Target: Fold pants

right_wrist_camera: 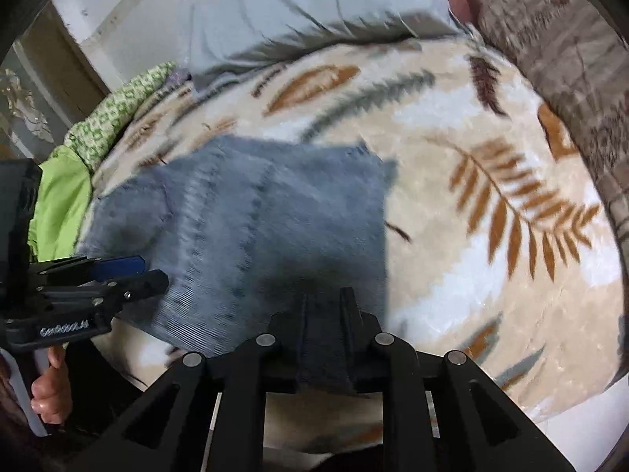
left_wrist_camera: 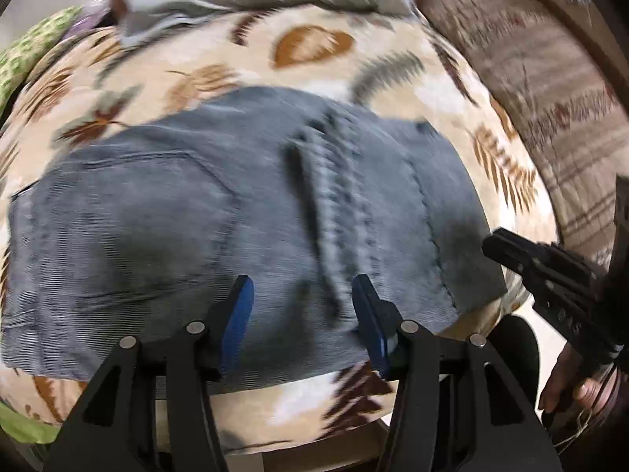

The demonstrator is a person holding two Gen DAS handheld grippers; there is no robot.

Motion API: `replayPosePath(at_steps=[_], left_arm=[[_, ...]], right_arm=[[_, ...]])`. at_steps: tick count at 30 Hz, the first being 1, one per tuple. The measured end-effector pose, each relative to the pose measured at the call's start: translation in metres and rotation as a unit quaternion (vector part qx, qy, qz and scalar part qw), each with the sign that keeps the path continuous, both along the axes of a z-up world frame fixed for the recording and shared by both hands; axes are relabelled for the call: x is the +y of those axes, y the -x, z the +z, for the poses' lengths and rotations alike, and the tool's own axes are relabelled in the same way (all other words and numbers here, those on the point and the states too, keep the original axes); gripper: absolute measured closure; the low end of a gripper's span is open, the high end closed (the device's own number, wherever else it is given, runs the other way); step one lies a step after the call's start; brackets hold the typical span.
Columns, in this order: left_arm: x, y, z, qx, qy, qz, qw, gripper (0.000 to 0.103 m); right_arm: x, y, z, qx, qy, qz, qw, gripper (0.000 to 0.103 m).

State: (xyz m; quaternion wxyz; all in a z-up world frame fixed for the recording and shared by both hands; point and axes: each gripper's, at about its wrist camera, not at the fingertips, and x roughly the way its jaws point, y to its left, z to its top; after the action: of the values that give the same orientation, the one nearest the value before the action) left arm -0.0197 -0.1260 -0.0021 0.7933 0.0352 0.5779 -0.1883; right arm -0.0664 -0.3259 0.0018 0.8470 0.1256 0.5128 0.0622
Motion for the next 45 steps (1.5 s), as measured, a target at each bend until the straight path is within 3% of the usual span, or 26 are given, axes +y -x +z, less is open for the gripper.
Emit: replayPosePath(at_steps=[3,8,12,16,21,27,29,31,36,39,41,43,45], left_arm=[[0.049,-0.018,0.009,0.023,0.034,0.038,0.9984,0.048],[0.150,-0.051,0.015,0.052,0.081,0.111,0.9891,0.042],[0.241,-0.080,0.011,0.071,0.101,0.177,0.9764,0.037],[0.288,-0.100,-0.010,0.114,0.108,0.194,0.9684,0.036],[0.307,-0.124,-0.036,0.153,0.124,0.176,0.9645,0.036],[0.310,-0.151,-0.057,0.179,0.148,0.163,0.9588,0.036],[0.304,-0.158,-0.063,0.187,0.146,0.147,0.9603,0.033],[0.294,-0.163,-0.063,0.181,0.142,0.124,0.9653,0.022],[0.272,-0.173,-0.063,0.178,0.131,0.080,0.9721,0.020],[0.261,-0.173,-0.062,0.167,0.125,0.055,0.9764,0.019],[0.258,-0.171,-0.060,0.162,0.129,0.049,0.9771,0.024],[0.257,-0.169,-0.059,0.163,0.126,0.050,0.9773,0.064],[0.253,-0.166,-0.058,0.176,0.132,0.049,0.9742,0.079]], right_arm=[[0.037,-0.010,0.014,-0.016,0.003,0.036,0.999,0.060],[0.129,-0.027,0.025,-0.023,0.027,0.136,0.990,0.053],[0.212,-0.034,0.027,-0.036,0.047,0.221,0.973,0.046],[0.282,-0.035,0.021,-0.046,0.077,0.283,0.955,0.046],[0.345,-0.027,0.006,-0.057,0.130,0.323,0.936,0.039],[0.393,-0.011,-0.016,-0.092,0.232,0.358,0.900,0.034],[0.401,-0.009,-0.023,-0.102,0.260,0.364,0.889,0.033],[0.408,-0.010,-0.030,-0.114,0.291,0.363,0.878,0.033],[0.418,-0.017,-0.038,-0.132,0.317,0.354,0.870,0.034],[0.422,-0.023,-0.040,-0.139,0.322,0.352,0.868,0.039],[0.422,-0.028,-0.040,-0.134,0.309,0.355,0.872,0.052],[0.423,-0.028,-0.035,-0.138,0.304,0.362,0.871,0.066],[0.421,-0.025,-0.030,-0.146,0.296,0.366,0.870,0.079]])
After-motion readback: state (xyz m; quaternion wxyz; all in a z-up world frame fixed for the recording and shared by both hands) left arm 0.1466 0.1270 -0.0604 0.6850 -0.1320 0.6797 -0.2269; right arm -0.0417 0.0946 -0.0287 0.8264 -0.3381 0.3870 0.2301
